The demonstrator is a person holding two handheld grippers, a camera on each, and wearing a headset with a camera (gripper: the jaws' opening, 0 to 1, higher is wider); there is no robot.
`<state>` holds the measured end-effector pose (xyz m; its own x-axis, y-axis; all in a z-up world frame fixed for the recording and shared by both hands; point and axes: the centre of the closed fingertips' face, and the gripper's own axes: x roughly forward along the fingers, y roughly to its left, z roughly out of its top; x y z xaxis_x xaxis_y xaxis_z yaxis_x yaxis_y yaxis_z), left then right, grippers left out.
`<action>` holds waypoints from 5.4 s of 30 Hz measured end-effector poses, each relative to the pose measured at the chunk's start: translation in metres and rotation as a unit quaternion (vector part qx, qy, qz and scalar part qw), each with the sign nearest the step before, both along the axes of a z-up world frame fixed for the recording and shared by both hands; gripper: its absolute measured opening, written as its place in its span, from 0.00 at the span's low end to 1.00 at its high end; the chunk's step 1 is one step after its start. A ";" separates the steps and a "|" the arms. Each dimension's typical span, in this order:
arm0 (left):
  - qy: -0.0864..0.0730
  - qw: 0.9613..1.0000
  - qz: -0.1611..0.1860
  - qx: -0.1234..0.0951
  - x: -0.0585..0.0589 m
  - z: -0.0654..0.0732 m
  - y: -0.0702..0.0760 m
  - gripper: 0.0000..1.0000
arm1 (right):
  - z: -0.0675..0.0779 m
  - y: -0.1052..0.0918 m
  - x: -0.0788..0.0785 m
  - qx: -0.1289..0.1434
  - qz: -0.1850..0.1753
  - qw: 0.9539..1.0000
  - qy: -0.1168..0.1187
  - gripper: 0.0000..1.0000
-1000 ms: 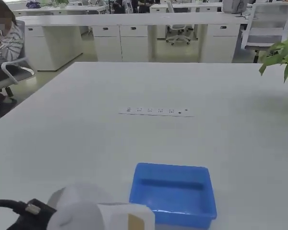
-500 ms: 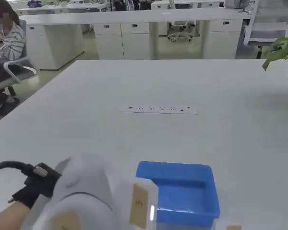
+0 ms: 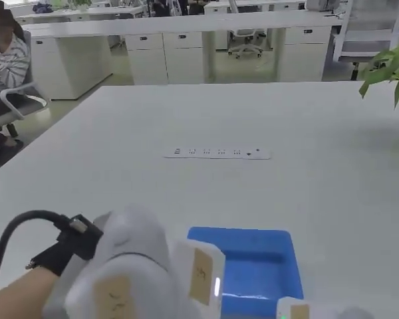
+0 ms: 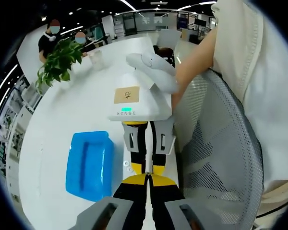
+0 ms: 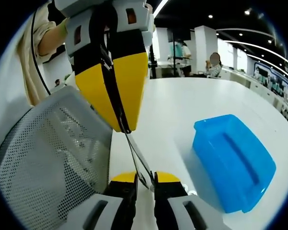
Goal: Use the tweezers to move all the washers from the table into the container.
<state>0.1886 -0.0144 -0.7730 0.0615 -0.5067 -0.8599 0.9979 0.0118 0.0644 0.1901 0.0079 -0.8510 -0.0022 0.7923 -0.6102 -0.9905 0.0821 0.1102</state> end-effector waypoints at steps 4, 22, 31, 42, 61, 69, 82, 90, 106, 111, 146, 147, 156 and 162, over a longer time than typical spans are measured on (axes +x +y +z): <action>0.013 1.000 -0.004 -0.004 0.002 0.000 -0.001 0.00 | 0.011 0.004 -0.002 0.017 -0.001 1.000 0.022 0.13; 0.039 0.974 0.165 -0.153 0.020 0.005 -0.006 0.00 | 0.015 0.009 0.011 0.026 -0.020 0.999 0.024 0.03; 0.062 0.876 0.371 -0.303 0.023 0.019 0.033 0.24 | 0.015 0.007 0.027 0.055 -0.087 0.989 0.105 0.03; -0.069 0.808 0.463 -0.357 0.019 0.027 0.072 0.56 | 0.026 0.001 0.037 0.086 -0.148 0.966 0.195 0.03; -0.208 0.765 0.503 -0.344 0.039 0.041 0.105 0.98 | 0.072 -0.035 0.059 0.113 -0.189 0.950 0.219 0.03; -0.210 0.762 0.503 -0.350 0.039 0.043 0.106 0.97 | 0.091 -0.045 0.093 0.115 -0.210 0.952 0.192 0.03; -0.214 0.772 0.492 -0.339 0.038 0.039 0.103 0.96 | 0.069 -0.058 0.139 0.117 -0.298 0.906 0.278 0.03; -0.207 0.775 0.494 -0.336 0.037 0.036 0.104 0.95 | 0.057 -0.060 0.167 0.109 -0.342 0.901 0.242 0.03; -0.206 0.773 0.498 -0.334 0.037 0.035 0.107 0.92 | 0.035 -0.058 0.179 0.065 -0.324 0.940 0.085 0.03; -0.209 0.776 0.497 -0.328 0.037 0.034 0.107 0.92 | 0.028 -0.058 0.175 0.055 -0.310 0.946 0.074 0.03; -0.200 0.773 0.498 -0.338 0.035 0.036 0.106 0.92 | 0.065 -0.050 0.152 0.098 -0.266 0.959 0.021 0.04; -0.199 0.774 0.498 -0.338 0.035 0.036 0.105 0.92 | 0.068 -0.049 0.150 0.103 -0.265 0.959 0.020 0.04; -0.193 0.778 0.493 -0.339 0.034 0.035 0.102 0.91 | 0.091 -0.042 0.126 0.142 -0.256 0.956 0.031 0.04; -0.191 0.776 0.492 -0.344 0.034 0.036 0.102 0.91 | 0.090 -0.037 0.105 0.152 -0.243 0.957 0.051 0.04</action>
